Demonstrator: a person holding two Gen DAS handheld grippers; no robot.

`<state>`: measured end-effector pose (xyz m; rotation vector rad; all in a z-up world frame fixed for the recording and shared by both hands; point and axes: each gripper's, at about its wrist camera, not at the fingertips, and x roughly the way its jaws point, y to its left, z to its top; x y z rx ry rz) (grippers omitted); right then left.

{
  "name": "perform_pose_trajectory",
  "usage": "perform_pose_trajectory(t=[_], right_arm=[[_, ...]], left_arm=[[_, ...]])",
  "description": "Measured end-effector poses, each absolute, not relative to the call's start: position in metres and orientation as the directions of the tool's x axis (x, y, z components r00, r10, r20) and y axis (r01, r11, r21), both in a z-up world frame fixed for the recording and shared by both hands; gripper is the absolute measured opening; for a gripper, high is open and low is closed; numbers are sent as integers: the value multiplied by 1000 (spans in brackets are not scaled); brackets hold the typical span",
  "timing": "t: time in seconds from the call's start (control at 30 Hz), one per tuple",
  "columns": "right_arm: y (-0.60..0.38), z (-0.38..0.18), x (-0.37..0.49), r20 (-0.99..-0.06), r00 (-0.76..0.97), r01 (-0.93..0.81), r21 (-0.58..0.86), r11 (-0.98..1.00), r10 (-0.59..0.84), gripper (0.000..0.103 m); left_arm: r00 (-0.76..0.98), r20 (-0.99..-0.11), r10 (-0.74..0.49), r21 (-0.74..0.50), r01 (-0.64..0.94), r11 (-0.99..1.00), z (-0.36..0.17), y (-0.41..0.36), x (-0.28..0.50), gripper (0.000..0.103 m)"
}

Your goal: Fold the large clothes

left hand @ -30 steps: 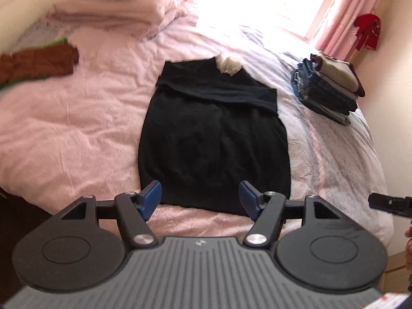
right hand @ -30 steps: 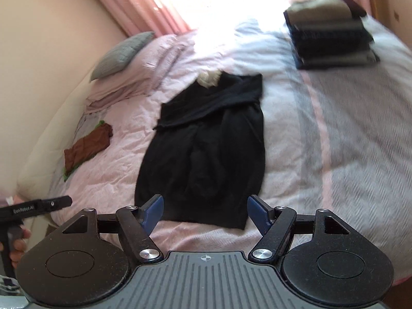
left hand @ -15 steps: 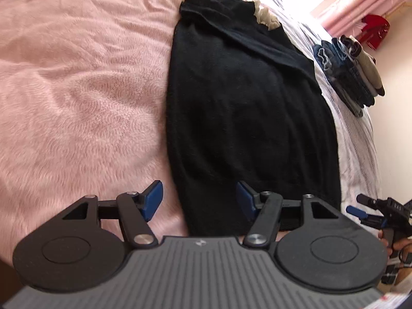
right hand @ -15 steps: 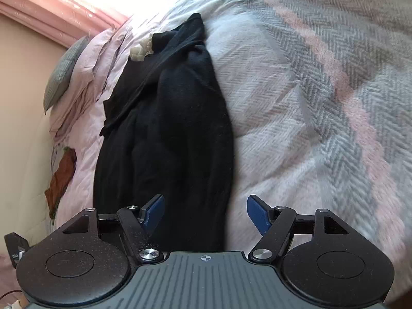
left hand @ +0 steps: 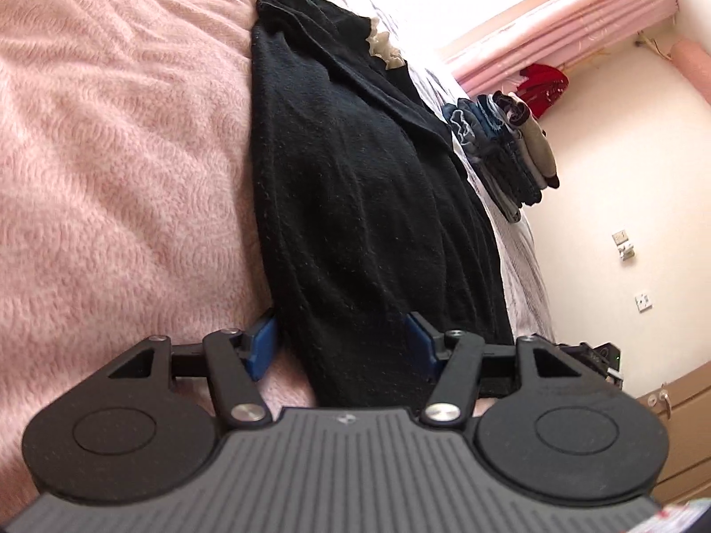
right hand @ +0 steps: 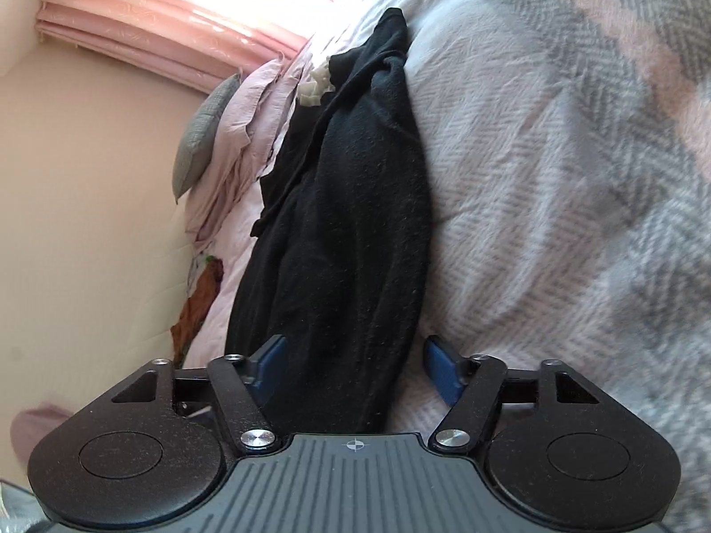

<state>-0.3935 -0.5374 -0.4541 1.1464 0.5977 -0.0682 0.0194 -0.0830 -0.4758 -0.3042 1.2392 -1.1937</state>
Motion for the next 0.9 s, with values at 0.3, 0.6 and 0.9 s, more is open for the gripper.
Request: perform_pose_trajectory(t=[0.3, 0.6, 0.9], right_arm=[[-558, -479, -372, -480, 822, 366, 858, 360, 308, 13], [-540, -455, -387, -468, 852, 355, 846, 398, 235, 1], [-493, -396, -420, -385, 910, 297, 863, 409, 152, 1]], left_arm=[[-134, -507, -851, -807, 419, 415, -495, -87, 28, 19], [-58, -523, -850, -720, 564, 405, -466, -77, 19, 2], [65, -409, -910, -699, 619, 358, -413, -26, 22, 1]])
